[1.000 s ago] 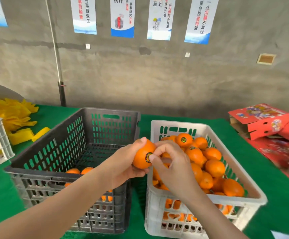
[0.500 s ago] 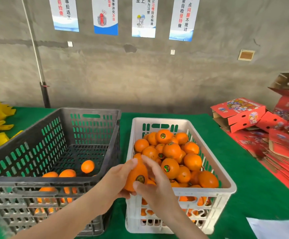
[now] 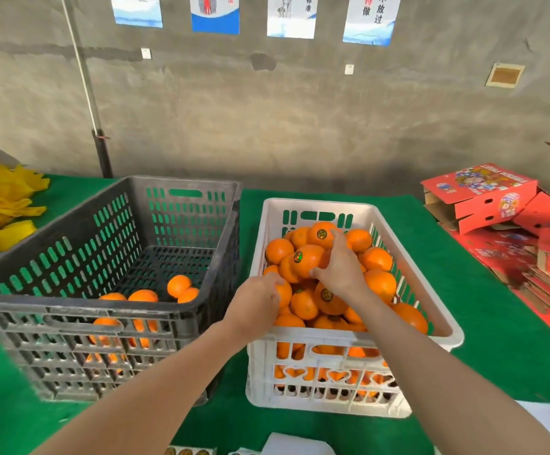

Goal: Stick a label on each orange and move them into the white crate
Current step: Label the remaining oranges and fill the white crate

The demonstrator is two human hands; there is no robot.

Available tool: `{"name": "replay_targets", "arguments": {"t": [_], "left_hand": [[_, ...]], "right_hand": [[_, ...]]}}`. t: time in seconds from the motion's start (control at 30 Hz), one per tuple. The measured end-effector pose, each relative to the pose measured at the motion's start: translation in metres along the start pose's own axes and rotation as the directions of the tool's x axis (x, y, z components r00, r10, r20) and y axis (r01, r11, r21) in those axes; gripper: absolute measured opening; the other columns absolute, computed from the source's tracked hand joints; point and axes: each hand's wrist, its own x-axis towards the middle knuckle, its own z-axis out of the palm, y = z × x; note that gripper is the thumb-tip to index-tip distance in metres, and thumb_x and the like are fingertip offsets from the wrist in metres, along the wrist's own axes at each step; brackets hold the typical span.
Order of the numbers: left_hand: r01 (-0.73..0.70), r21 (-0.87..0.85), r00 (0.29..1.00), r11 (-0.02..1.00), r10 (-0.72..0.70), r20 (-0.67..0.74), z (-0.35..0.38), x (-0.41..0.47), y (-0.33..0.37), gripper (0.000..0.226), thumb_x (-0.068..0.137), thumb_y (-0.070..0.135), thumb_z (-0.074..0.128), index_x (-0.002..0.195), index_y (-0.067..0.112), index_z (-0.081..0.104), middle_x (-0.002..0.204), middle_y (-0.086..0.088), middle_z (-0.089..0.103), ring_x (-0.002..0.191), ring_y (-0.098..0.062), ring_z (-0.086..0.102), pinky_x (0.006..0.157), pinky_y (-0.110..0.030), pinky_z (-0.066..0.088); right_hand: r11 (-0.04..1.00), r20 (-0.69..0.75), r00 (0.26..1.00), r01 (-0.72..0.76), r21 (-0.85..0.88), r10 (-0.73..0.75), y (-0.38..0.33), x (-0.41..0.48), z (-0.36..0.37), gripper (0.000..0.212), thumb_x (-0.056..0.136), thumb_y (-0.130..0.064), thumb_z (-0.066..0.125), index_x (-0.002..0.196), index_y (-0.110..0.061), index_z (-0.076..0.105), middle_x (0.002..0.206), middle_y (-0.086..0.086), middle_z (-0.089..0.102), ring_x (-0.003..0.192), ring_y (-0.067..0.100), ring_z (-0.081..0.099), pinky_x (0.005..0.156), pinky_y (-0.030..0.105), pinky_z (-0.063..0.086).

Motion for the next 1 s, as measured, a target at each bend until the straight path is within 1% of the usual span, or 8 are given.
{"name": "replay_targets", "arguments": {"t": [0.13, 0.27, 0.37, 0.5, 0.63, 0.77, 0.87, 1.0], "left_hand": [[-0.069, -0.019, 0.996, 0.997, 0.067, -0.067, 0.001, -0.002, -0.007, 0.026, 0.096, 0.008, 0.043, 0.114, 0.009, 0.061, 0.099, -0.010, 0.066, 0.091, -0.024, 0.062, 0.078, -0.028, 0.048], [-0.153, 0.032, 0.976, 0.988, 0.156, -0.154, 0.001, -0.006, -0.007, 0.024, 0.093, 0.005, 0.046, 0.106, 0.006, 0.065, 0.090, -0.012, 0.068, 0.082, -0.023, 0.061, 0.072, -0.026, 0.043], [-0.170, -0.027, 0.955, 0.985, 0.158, -0.250, 0.005, -0.016, -0.007, 0.021, 0.093, 0.005, 0.047, 0.104, 0.005, 0.066, 0.085, -0.008, 0.065, 0.076, -0.017, 0.055, 0.070, -0.029, 0.044], [-0.108, -0.161, 0.966, 0.981, 0.065, -0.248, 0.006, -0.031, -0.006, 0.025, 0.095, 0.011, 0.050, 0.118, 0.004, 0.059, 0.109, -0.010, 0.063, 0.100, -0.020, 0.057, 0.084, -0.022, 0.041], [-0.225, -0.091, 0.936, 0.970, 0.190, -0.295, 0.006, -0.071, -0.013, 0.030, 0.094, 0.005, 0.055, 0.123, -0.001, 0.050, 0.124, -0.016, 0.051, 0.116, -0.021, 0.046, 0.099, -0.013, 0.034], [-0.258, -0.065, 0.899, 0.964, 0.215, -0.381, 0.022, -0.131, -0.039, 0.037, 0.083, -0.006, 0.063, 0.119, 0.003, 0.053, 0.121, -0.004, 0.049, 0.115, -0.015, 0.047, 0.100, -0.023, 0.041], [0.182, -0.188, 0.983, 0.965, -0.181, 0.023, 0.039, -0.165, -0.064, 0.041, 0.085, 0.012, 0.068, 0.122, 0.022, 0.053, 0.107, 0.016, 0.054, 0.104, -0.009, 0.056, 0.085, -0.017, 0.047], [0.518, -0.095, 0.770, 0.850, -0.415, 0.485, 0.056, -0.182, -0.081, 0.015, 0.084, 0.026, 0.067, 0.097, 0.022, 0.073, 0.085, 0.009, 0.070, 0.080, -0.004, 0.063, 0.066, -0.011, 0.047]], "right_hand": [[0.993, -0.083, 0.989, 0.121, -0.005, -0.121, -0.008, -0.026, -0.004, 0.069, 0.083, -0.012, 0.071, 0.141, -0.014, 0.034, 0.142, 0.005, 0.043, 0.130, 0.020, 0.040, 0.105, 0.031, 0.037], [0.847, -0.270, 0.887, 0.445, 0.292, -0.373, -0.013, -0.099, -0.018, 0.017, 0.087, -0.015, 0.061, 0.104, -0.011, 0.061, 0.096, 0.000, 0.065, 0.084, 0.007, 0.058, 0.070, 0.021, 0.050], [0.832, 0.075, 0.887, 0.395, 0.390, -0.456, 0.010, -0.163, 0.000, 0.009, 0.089, -0.019, 0.058, 0.085, -0.013, 0.064, 0.077, 0.000, 0.064, 0.069, 0.014, 0.058, 0.061, 0.037, 0.050], [0.985, 0.733, 0.679, 0.142, -0.095, -0.027, 0.052, -0.204, 0.046, 0.062, 0.087, -0.044, 0.061, 0.138, -0.014, 0.041, 0.139, 0.004, 0.047, 0.127, 0.022, 0.044, 0.106, 0.035, 0.036], [0.948, 0.718, 0.689, 0.149, -0.282, 0.105, 0.063, -0.210, 0.076, 0.094, 0.077, -0.058, 0.064, 0.149, -0.019, 0.018, 0.148, 0.005, 0.036, 0.135, 0.025, 0.033, 0.112, 0.039, 0.025], [0.964, 0.615, 0.788, 0.151, -0.217, 0.015, 0.062, -0.213, 0.084, 0.061, 0.086, -0.025, 0.063, 0.140, -0.020, 0.035, 0.122, 0.003, 0.056, 0.115, 0.022, 0.051, 0.097, 0.028, 0.036], [0.999, 0.552, 0.833, 0.024, 0.037, -0.041, 0.061, -0.208, 0.070, 0.041, 0.090, -0.004, 0.054, 0.128, -0.017, 0.046, 0.085, -0.006, 0.053, 0.081, 0.012, 0.052, 0.072, 0.018, 0.040], [0.981, 0.416, 0.905, 0.002, 0.195, -0.085, 0.061, -0.192, 0.047, 0.031, 0.088, 0.004, 0.056, 0.114, -0.013, 0.055, 0.080, -0.017, 0.047, 0.072, -0.001, 0.048, 0.068, 0.005, 0.037]]}}
